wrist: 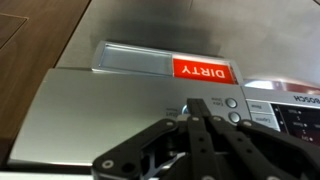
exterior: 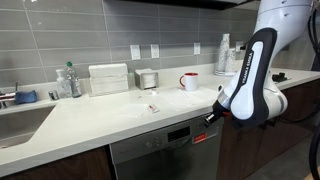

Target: Press one button on the right side of the oven

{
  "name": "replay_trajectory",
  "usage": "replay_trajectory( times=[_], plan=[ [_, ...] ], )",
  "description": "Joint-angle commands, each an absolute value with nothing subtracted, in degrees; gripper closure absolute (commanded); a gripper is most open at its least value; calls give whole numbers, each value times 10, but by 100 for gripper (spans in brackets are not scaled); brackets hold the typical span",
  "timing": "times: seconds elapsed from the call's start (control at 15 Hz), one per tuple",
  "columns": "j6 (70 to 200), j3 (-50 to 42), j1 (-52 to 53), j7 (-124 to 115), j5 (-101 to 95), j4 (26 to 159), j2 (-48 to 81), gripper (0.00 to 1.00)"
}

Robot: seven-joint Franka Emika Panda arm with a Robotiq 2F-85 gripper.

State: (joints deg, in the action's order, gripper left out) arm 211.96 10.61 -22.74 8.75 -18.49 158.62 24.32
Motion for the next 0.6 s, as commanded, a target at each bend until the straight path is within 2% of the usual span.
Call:
replay_trajectory(
  times=[0.0, 0.2, 0.53],
  plan=[
    [2122, 76, -196, 53, -212, 1560, 254, 100],
    [2054, 89, -219, 19, -268, 1583, 223, 100],
    [1867, 215, -375, -111, -462, 1574, 210, 100]
  ],
)
